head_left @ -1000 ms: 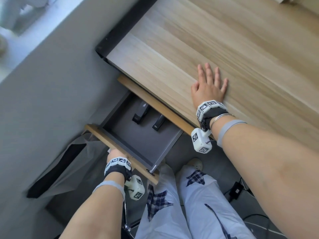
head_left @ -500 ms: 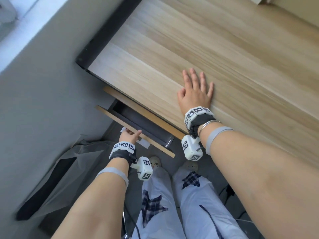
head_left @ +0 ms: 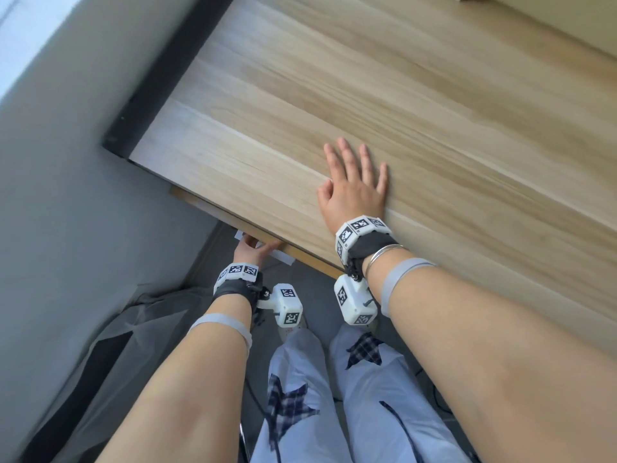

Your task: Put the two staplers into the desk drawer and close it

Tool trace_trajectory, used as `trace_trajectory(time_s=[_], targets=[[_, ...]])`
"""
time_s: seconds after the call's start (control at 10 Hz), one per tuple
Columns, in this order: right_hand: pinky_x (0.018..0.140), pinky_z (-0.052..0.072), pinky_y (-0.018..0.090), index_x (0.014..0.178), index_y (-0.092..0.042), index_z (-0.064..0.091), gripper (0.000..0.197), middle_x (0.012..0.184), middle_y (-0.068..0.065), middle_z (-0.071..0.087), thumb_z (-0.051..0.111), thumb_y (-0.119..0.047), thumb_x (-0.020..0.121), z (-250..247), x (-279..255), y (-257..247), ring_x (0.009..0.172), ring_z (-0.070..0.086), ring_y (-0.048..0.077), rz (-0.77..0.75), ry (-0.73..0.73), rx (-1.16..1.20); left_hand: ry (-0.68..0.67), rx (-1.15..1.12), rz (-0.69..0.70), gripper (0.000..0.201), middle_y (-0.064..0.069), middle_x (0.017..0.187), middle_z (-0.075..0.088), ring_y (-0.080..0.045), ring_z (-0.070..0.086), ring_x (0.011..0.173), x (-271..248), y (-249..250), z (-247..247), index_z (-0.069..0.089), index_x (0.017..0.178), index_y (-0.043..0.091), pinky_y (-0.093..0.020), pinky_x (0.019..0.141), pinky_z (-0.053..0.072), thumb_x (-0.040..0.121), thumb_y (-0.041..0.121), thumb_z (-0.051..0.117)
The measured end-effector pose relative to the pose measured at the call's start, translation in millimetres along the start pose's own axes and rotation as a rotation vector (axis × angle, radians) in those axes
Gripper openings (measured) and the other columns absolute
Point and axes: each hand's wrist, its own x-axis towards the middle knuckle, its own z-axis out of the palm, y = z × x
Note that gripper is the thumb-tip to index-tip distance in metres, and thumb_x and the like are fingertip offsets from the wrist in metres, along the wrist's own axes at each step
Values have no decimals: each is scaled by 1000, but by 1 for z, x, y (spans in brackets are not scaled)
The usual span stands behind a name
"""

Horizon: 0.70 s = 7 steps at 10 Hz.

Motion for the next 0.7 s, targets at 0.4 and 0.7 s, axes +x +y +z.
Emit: trace_trajectory(time_s=[0.4, 0.7], targets=[[116, 18, 55, 144, -36, 34, 65, 156, -11, 33, 26, -35, 79, -2, 0, -2, 146, 29, 22, 10, 6, 7, -69, 55, -95, 28, -6, 64, 52, -23, 50, 59, 19, 2, -3, 50, 69, 10, -24, 52, 40, 72, 9, 78], [119, 8, 53, 148, -37, 23, 62, 160, -12, 20, 40, -30, 89, -9, -1, 0, 150, 15, 20, 2, -87, 19, -115, 217, -128, 59, -19, 133, 58, -34, 60, 115, 14, 8, -20, 50, 132, -1, -37, 99, 49, 83, 27, 67]])
